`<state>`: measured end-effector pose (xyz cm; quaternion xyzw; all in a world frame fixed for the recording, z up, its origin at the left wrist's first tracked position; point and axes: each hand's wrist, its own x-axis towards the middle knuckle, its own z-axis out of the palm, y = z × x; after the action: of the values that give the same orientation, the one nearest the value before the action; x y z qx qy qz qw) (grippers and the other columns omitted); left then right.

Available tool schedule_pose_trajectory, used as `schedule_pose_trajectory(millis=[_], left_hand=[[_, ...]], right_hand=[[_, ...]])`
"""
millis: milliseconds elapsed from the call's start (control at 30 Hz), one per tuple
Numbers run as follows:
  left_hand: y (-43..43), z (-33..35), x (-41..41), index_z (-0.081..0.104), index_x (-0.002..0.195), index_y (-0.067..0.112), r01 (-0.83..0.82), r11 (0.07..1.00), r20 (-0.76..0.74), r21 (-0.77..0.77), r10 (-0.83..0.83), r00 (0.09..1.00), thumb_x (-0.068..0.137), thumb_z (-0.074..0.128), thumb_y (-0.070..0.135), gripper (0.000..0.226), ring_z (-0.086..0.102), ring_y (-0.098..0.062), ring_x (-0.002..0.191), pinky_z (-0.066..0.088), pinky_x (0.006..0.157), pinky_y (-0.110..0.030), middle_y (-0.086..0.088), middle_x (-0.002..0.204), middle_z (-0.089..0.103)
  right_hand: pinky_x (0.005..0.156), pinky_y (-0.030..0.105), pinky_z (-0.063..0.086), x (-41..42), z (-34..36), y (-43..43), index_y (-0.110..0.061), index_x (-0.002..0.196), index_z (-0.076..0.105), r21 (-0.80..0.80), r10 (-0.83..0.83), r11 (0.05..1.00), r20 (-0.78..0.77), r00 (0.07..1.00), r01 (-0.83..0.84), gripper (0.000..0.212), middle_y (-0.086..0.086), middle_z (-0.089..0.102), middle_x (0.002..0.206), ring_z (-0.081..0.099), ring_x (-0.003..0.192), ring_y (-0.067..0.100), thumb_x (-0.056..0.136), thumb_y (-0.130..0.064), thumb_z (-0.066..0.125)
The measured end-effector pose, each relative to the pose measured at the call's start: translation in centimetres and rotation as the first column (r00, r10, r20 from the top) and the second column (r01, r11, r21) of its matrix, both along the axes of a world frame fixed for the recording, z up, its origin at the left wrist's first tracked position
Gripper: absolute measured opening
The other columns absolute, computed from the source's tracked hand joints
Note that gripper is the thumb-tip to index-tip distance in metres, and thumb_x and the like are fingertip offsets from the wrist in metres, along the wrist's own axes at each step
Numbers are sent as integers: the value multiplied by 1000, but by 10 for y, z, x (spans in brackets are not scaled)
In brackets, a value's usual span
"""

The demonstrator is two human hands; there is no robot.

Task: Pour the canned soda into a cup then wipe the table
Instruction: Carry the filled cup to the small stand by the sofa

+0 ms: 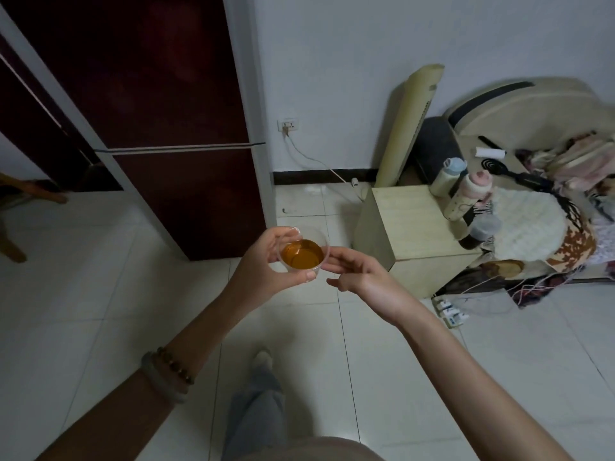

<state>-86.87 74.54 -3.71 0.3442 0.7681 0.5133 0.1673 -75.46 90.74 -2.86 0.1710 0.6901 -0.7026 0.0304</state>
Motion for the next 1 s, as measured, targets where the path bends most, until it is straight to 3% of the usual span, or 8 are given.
schedule_pose_trajectory(millis=[133,267,433,600,700,800,1000], left_hand=[[35,-3,-68,50,121,21,70,998,55,3,-70,996,62,86,24,69,57,-3,112,47,91,-19,9,119,60],[73,0,-141,49,117,30,172,985,81,-3,-171,982,61,86,28,68,55,-1,115,44,97,-22,12,122,59],[120,2,-222,49,117,30,293,956,91,-13,-291,952,59,86,29,70,54,1,115,43,99,-22,11,123,59],[167,-1,-275,49,112,43,397,918,111,-20,-393,913,60,87,31,66,55,1,114,45,95,-22,19,120,59],[197,-8,-294,47,112,50,446,895,134,-23,-439,888,60,87,34,68,54,-1,116,46,96,-25,20,121,58],[235,-14,-306,46,114,45,502,865,152,-22,-493,856,61,86,30,68,53,3,116,45,98,-23,22,122,57],[326,-25,-317,48,114,42,623,781,213,-31,-604,768,64,86,26,65,54,4,113,45,93,-20,19,118,59]], right_hand=[[99,30,46,-58,-3,29,-13,126,55,14,-53,998,-5,999,53,60,5,61,126,52,122,9,71,10,45],[98,31,47,-115,-2,51,-22,113,60,-35,-178,984,-14,984,177,59,1,64,121,54,120,9,60,0,44],[101,36,45,-178,0,79,-13,122,57,-38,-297,954,-8,955,296,57,5,61,126,52,123,14,70,7,46],[101,36,45,-214,-1,109,-12,127,54,-16,-395,919,9,919,395,58,4,60,128,52,123,15,80,19,40],[101,34,45,-228,-3,132,-14,127,55,-10,-438,899,24,899,439,56,3,60,127,53,122,14,77,10,45],[100,34,46,-236,-10,157,-19,123,57,-2,-496,868,45,867,497,60,0,61,125,54,120,11,66,-5,47],[101,33,45,-237,-21,223,-19,123,57,-1,-613,790,54,789,613,59,-2,62,124,55,117,9,66,-7,49]])
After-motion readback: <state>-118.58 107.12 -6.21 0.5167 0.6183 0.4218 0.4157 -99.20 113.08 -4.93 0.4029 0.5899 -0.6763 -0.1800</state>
